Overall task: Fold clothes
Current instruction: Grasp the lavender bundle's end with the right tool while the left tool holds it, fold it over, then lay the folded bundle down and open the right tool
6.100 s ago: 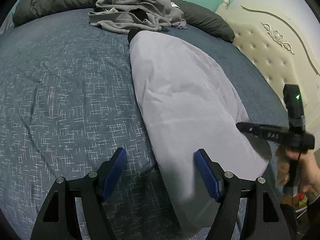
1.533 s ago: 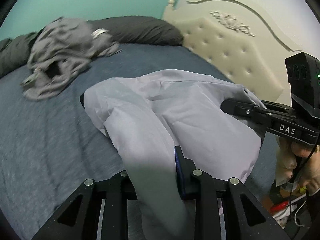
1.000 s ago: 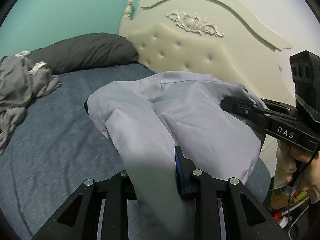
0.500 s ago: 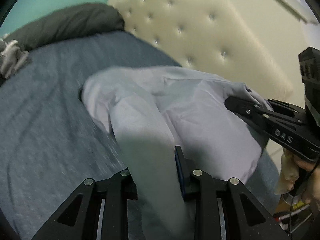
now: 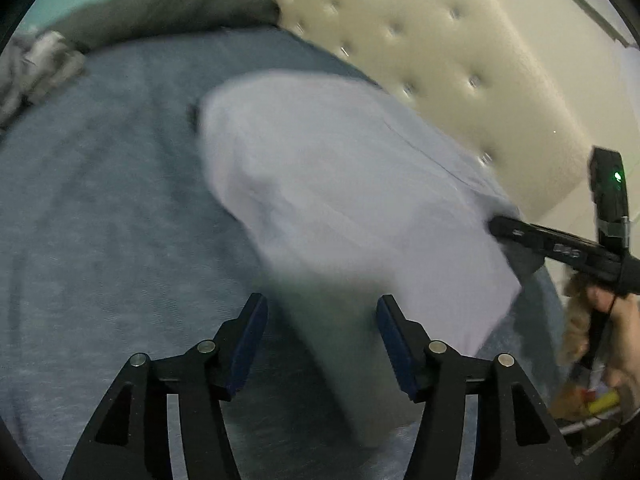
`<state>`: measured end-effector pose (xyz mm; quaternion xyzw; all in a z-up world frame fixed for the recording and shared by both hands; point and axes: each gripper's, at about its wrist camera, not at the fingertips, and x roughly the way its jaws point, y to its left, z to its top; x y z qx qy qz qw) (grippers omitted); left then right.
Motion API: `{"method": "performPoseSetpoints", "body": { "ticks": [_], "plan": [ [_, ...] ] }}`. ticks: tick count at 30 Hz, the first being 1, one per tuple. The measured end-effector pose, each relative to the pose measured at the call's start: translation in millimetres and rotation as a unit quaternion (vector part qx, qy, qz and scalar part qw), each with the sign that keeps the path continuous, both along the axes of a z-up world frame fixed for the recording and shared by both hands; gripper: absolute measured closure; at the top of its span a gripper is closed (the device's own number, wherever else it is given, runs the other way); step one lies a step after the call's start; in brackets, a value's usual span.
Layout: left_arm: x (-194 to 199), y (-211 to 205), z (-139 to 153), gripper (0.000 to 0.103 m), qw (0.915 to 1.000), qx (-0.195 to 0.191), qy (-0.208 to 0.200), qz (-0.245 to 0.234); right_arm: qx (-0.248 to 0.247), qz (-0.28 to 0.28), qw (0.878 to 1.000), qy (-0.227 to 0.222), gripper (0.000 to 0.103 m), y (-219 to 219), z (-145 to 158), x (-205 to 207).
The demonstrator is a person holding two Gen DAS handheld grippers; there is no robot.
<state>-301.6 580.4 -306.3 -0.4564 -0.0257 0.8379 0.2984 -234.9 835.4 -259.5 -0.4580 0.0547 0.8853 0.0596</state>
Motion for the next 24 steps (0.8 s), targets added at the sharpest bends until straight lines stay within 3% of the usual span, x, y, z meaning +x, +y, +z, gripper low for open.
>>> {"method": "performPoseSetpoints", "body": {
  "ticks": [2, 6, 8, 12, 13, 16, 19, 24],
  "plan": [
    [0.7, -10.5, 13.5, 0.042, 0.9993, -0.001, 0.035, 0.009, -0.007, -0.016, 1.000, 0.016, 0.065, 5.2, 9.6, 6.2],
    [-0.6, -7.7, 27.9, 0.043, 0.9980, -0.007, 0.062, -0.013, -0.021, -0.048, 0.997, 0.048, 0.065, 15.5, 28.9, 18.5],
    [6.4, 5.1, 31.6, 0.043, 0.9961, -0.016, 0.078, -0.040, -0.019, -0.069, 0.994, 0.085, 0.065, 16.0, 41.9, 26.3],
    [20.0, 33.1, 27.8, 0.043, 0.9922, -0.028, 0.084, -0.088, -0.047, -0.049, 0.989, 0.129, 0.070, 8.7, 48.9, 30.5],
    [21.1, 38.4, 21.6, 0.043, 0.9917, -0.036, 0.079, -0.094, -0.044, -0.040, 0.991, 0.121, 0.078, 4.7, 44.1, 28.7],
    [24.7, 49.1, 1.4, 0.043, 0.9904, -0.062, 0.070, -0.102, -0.019, -0.009, 0.997, 0.075, 0.086, -9.8, 21.1, 20.1],
    [25.7, 49.4, -13.4, 0.043, 0.9901, -0.075, 0.063, -0.101, -0.011, -0.036, 0.998, 0.041, 0.100, -1.2, -7.5, 22.2],
    [25.6, 47.7, -22.8, 0.043, 0.9903, -0.079, 0.055, -0.100, -0.035, -0.071, 0.996, 0.031, 0.103, 11.5, -34.3, 31.3]
  ]
}}
